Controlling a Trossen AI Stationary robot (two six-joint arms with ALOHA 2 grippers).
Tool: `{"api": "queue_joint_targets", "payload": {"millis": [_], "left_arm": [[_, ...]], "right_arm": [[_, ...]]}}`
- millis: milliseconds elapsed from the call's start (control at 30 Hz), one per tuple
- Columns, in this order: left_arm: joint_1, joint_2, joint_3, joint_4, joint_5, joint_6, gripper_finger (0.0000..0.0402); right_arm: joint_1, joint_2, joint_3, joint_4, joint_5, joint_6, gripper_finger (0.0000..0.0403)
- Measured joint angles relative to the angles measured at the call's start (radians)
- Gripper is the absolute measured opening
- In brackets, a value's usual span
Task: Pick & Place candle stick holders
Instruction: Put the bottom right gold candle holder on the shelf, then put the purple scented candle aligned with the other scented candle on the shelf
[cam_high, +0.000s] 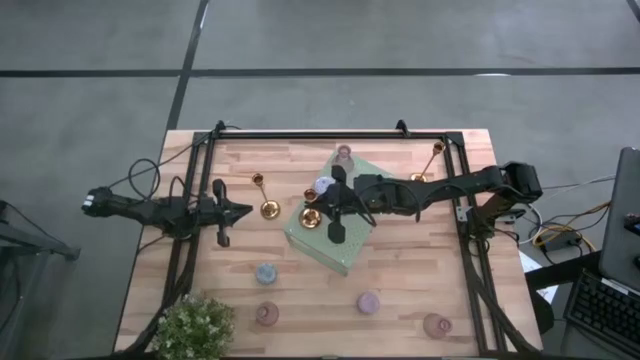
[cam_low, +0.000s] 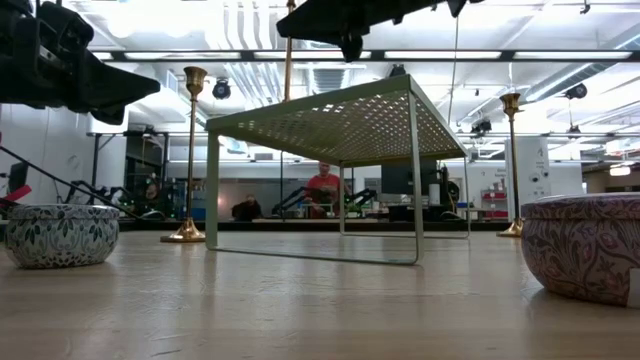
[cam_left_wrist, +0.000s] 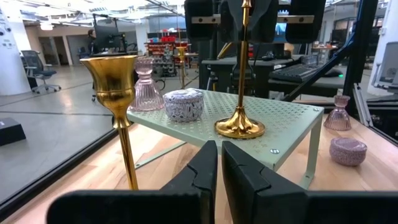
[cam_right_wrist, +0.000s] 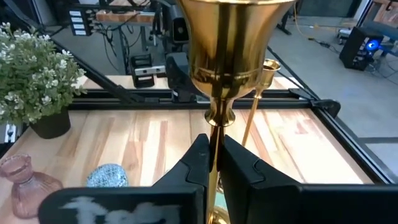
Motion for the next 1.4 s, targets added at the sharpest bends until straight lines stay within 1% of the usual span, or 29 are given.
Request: {"api": "queue_joint_targets", "payload": {"millis": [467, 900, 1167, 1400], "left_arm": [[0.0, 0.001, 0.0, 0.0, 0.0, 0.0, 0.0028], [0.0, 0.001, 0.0, 0.0, 0.0, 0.0, 0.0028], [0.0, 0.001, 0.0, 0.0, 0.0, 0.0, 0.0028], [0.0, 0.001, 0.0, 0.0, 0.0, 0.0, 0.0028]], "right_arm": [[0.0, -0.002, -0.001, -0.012, 0.001, 0.003, 0.0097], [0.003, -0.034, -0.002, -0.149, -0.001, 0.023, 0.0171], [0.015, -0.1, -0.002, -0.29, -0.002, 0.026, 0.0196], [0.059, -0.183, -0.002, -0.444, -0.005, 0.026, 0.0201]]}}
